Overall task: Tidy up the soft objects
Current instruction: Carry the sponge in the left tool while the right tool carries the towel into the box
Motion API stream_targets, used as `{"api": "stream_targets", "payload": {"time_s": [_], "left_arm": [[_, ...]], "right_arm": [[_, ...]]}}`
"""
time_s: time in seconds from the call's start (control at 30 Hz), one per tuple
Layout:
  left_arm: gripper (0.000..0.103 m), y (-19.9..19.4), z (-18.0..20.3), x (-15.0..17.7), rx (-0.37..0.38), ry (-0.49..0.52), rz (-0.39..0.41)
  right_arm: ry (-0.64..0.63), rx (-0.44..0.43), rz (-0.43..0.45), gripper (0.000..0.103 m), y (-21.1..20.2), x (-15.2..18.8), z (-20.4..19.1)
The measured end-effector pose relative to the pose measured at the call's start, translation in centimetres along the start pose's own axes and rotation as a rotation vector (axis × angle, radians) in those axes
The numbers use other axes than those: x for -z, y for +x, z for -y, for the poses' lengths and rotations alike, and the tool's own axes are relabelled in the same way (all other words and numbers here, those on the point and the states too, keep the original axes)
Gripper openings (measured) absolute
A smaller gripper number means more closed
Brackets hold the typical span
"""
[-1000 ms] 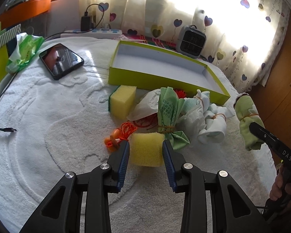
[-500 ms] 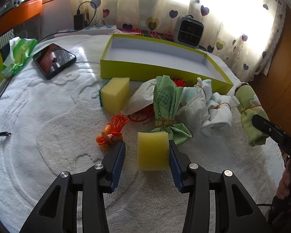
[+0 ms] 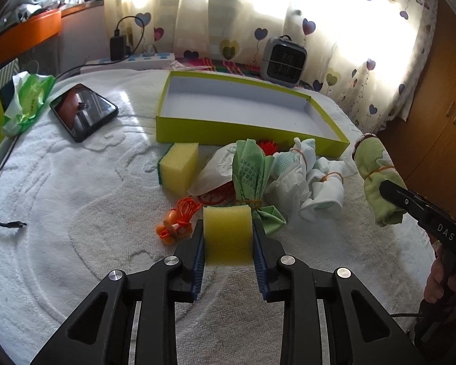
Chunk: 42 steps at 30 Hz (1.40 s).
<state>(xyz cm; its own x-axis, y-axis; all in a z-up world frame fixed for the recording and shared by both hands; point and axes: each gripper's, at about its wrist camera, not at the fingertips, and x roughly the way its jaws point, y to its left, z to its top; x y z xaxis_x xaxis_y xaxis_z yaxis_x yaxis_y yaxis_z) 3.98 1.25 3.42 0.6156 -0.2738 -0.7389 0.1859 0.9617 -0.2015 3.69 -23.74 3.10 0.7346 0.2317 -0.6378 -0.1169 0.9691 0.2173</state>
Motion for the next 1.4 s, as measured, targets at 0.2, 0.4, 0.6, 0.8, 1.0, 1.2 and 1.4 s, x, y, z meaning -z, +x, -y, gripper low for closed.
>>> {"api": "stream_targets", "payload": {"time_s": [0.2, 0.4, 0.6, 0.8, 1.0, 1.2, 1.4], "left_arm": [[0.026, -1.1, -0.3, -2.3, 0.003, 0.022, 0.028], [0.027, -0.8, -1.1, -5.6, -0.011, 0.044, 0.044], [0.027, 1.0, -2.0, -9.0, -0.021, 0.043, 0.042], [0.027, 3.7, -2.9, -11.9, -0.030, 0.035, 0.035], [0.027, 7.1, -3.7, -13.7, -0.038, 0.017, -0.009], [0.027, 9.4, -3.7, -15.0, -0.050, 0.002, -0.037], [0.027, 11.7, -4.0, -15.9, -0.051, -0.020, -0.069]], "right_arm": [[-0.016, 0.012, 0.025, 0.031, -0.5, -1.3, -0.4], [-0.034, 0.014, 0.045, 0.031, -0.1, -3.6, -0.7], [-0.059, 0.015, 0.038, 0.031, 1.7, -5.9, -0.8], [-0.080, 0.021, -0.004, 0.031, 4.8, -7.7, -0.7], [-0.088, 0.023, -0.045, 0.031, 7.7, -9.1, -0.6], [-0.071, 0.009, -0.097, 0.031, 10.3, -10.0, -0.3], [-0.089, 0.037, -0.134, 0.031, 12.4, -10.4, -0.3]]}}
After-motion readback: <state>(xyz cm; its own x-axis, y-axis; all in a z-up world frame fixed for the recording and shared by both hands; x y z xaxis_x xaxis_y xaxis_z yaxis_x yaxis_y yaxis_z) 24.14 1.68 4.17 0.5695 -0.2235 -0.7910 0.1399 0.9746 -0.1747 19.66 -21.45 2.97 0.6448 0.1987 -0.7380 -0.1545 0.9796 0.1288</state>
